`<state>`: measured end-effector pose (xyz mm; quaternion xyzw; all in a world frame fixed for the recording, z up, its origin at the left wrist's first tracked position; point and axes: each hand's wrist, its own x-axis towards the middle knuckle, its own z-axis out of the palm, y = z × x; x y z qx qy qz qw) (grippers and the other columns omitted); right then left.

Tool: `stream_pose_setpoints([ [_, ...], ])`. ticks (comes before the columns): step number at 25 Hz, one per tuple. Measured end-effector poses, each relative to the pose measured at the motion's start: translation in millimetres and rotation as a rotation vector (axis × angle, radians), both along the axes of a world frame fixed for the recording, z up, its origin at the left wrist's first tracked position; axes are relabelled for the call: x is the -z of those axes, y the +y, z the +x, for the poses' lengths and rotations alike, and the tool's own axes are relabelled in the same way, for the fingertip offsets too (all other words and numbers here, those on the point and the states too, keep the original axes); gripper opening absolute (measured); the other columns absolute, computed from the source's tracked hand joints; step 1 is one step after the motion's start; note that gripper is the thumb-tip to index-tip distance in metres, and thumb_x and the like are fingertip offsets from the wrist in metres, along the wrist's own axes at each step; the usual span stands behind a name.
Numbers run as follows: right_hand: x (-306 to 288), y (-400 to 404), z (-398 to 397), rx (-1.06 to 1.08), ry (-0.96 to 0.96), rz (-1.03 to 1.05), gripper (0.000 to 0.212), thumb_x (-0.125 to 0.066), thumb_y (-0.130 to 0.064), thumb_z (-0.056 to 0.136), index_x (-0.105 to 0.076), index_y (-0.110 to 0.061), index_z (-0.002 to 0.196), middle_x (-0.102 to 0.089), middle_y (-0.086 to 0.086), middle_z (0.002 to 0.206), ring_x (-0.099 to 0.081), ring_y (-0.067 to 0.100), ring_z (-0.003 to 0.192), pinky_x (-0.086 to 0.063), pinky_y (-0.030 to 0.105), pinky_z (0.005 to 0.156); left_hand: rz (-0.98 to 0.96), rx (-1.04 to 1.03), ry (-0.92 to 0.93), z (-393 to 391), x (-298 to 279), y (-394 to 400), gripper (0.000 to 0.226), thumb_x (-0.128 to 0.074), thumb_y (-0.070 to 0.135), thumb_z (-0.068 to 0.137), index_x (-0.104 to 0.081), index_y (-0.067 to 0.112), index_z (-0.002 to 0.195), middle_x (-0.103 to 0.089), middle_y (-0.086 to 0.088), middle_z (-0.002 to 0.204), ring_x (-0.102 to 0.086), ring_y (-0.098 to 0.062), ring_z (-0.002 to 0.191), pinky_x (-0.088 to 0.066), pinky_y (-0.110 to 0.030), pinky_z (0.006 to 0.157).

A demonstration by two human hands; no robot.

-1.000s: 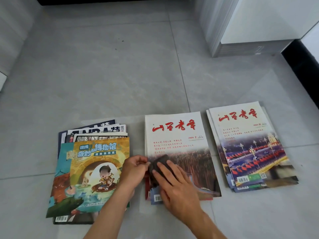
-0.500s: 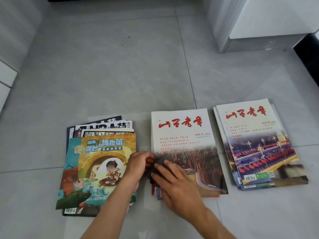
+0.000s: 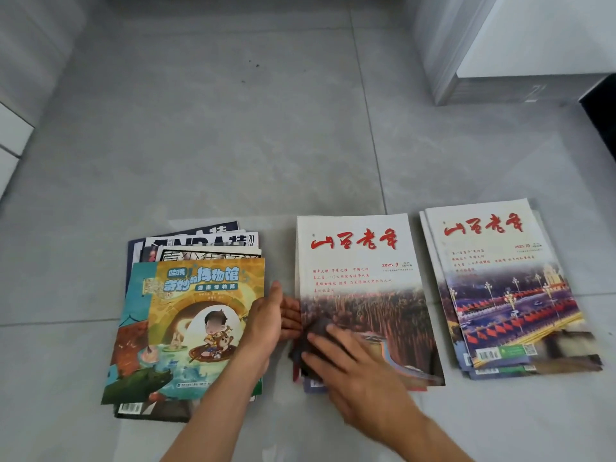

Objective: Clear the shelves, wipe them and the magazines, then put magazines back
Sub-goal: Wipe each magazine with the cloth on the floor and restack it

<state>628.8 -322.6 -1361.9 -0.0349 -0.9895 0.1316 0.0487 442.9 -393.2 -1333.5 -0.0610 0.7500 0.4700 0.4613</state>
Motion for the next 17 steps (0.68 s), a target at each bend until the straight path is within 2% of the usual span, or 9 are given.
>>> stream_pose_setpoints([
  [1,2.0,16.0,-18.1,0.033,0.007,0.004,0.052,-0.057,-0.028,0.087,-0.053,-0.029,0.139,-0.048,-0.006,0.15,-0.039,0.023,0.142,-0.037,0.043,0.115,0.011,-0.009,-0.003,0.6,0.1,-1.0,0.065,-0.025,0.047,0.105,-0.069,0.003,0.085,-0.073,-0.015,0.076,-0.069,-0.028,0.073,-0.054,-0.034,0.067],
  [3,7.0,56.5,-66.9,0.238,0.051,-0.03,0.048,-0.051,-0.026,0.093,-0.053,-0.023,0.141,-0.048,0.0,0.15,-0.036,0.027,0.144,-0.037,0.048,0.115,0.024,-0.015,0.005,3.5,-3.3,-1.1,0.057,-0.033,0.044,0.105,-0.069,0.005,0.085,-0.073,-0.013,0.075,-0.07,-0.028,0.072,-0.057,-0.038,0.072],
  [5,3.7,83.5,-120.2,0.502,0.07,-0.086,0.047,-0.046,-0.026,0.094,-0.055,-0.018,0.14,-0.05,0.006,0.148,-0.039,0.033,0.141,-0.041,0.052,0.111,-0.02,0.079,0.101,7.1,-5.1,1.7,0.035,-0.054,0.037,0.099,-0.069,0.01,0.085,-0.074,-0.008,0.076,-0.071,-0.024,0.074,-0.057,-0.038,0.075],
  [6,2.8,84.1,-140.1,0.569,0.057,-0.107,0.047,-0.046,-0.026,0.094,-0.055,-0.017,0.139,-0.051,0.008,0.147,-0.04,0.035,0.14,-0.041,0.052,0.11,-0.051,0.138,0.169,8.9,-5.0,3.0,0.022,-0.064,0.031,0.094,-0.069,0.012,0.085,-0.073,-0.005,0.077,-0.07,-0.021,0.075,-0.055,-0.035,0.073],
  [8,5.9,76.1,-152.5,0.467,0.022,-0.073,0.049,-0.045,-0.025,0.092,-0.055,-0.017,0.14,-0.051,0.008,0.147,-0.04,0.035,0.141,-0.04,0.05,0.111,-0.097,0.182,0.263,12.5,-1.8,4.7,0.01,-0.073,0.019,0.086,-0.067,0.013,0.081,-0.071,-0.003,0.075,-0.067,-0.019,0.072,-0.051,-0.03,0.065],
  [10,9.0,90.6,-131.0,0.348,0.032,-0.031,0.05,-0.04,-0.028,0.093,-0.055,-0.019,0.14,-0.05,0.004,0.149,-0.039,0.031,0.142,-0.038,0.048,0.113,-0.116,0.171,0.291,13.8,1.8,5.2,0.012,-0.075,0.016,0.084,-0.065,0.012,0.079,-0.07,-0.005,0.075,-0.064,-0.019,0.071,-0.049,-0.03,0.064],
  [14,6.9,144.7,-62.0,0.652,0.062,-0.073,0.05,-0.037,-0.032,0.097,-0.055,-0.017,0.141,-0.047,0.007,0.152,-0.036,0.033,0.143,-0.04,0.053,0.111,-0.118,0.196,0.288,12.0,4.5,6.3,0.011,-0.074,0.016,0.085,-0.065,0.011,0.081,-0.07,-0.007,0.079,-0.066,-0.021,0.074,-0.051,-0.033,0.068],
  [17,7.9,99.1,1.1,0.683,0.047,-0.094,0.048,-0.035,-0.033,0.101,-0.052,-0.019,0.144,-0.041,0.004,0.156,-0.031,0.03,0.147,-0.035,0.049,0.115,-0.114,0.19,0.297,12.1,6.2,5.6,0.012,-0.074,0.015,0.086,-0.065,0.011,0.08,-0.068,-0.007,0.078,-0.063,-0.019,0.071,-0.049,-0.029,0.063],
])
